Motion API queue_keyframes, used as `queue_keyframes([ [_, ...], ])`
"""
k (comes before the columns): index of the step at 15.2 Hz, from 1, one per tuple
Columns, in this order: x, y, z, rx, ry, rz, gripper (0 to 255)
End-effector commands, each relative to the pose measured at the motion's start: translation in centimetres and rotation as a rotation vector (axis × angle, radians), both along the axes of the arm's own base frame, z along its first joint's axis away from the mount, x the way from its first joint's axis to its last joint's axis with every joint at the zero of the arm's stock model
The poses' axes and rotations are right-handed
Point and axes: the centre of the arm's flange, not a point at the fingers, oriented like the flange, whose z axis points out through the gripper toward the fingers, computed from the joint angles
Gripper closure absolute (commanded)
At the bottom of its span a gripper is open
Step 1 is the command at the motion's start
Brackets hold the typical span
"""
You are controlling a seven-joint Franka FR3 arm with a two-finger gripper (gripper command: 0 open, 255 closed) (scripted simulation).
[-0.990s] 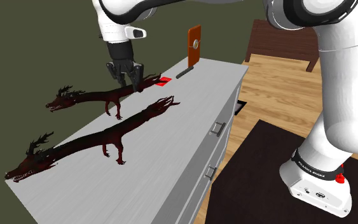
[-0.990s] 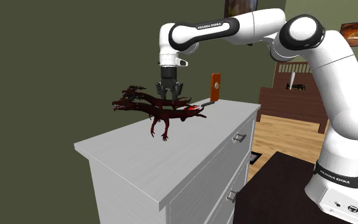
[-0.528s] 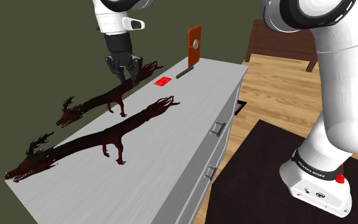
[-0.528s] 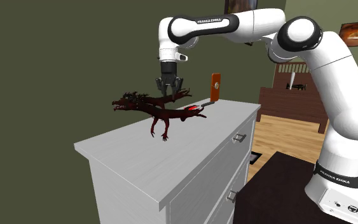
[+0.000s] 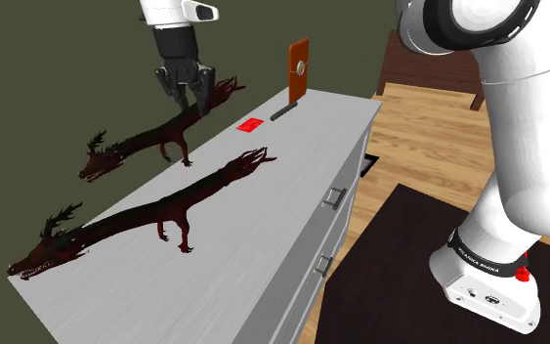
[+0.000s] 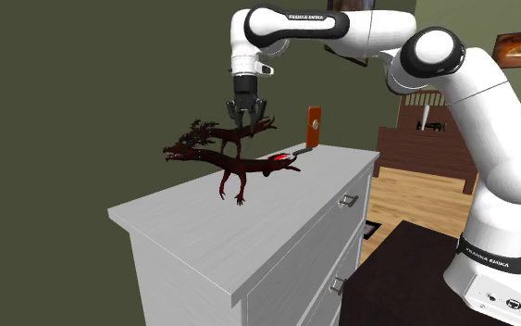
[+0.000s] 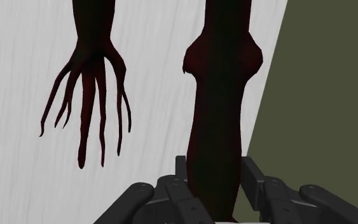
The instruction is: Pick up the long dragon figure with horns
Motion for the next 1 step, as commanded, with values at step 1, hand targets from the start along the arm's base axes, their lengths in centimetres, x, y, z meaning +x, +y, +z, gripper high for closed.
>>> queue_keyframes([
  [1,0.06,-0.13,0.75,0.004,-0.012,-0.003,255],
])
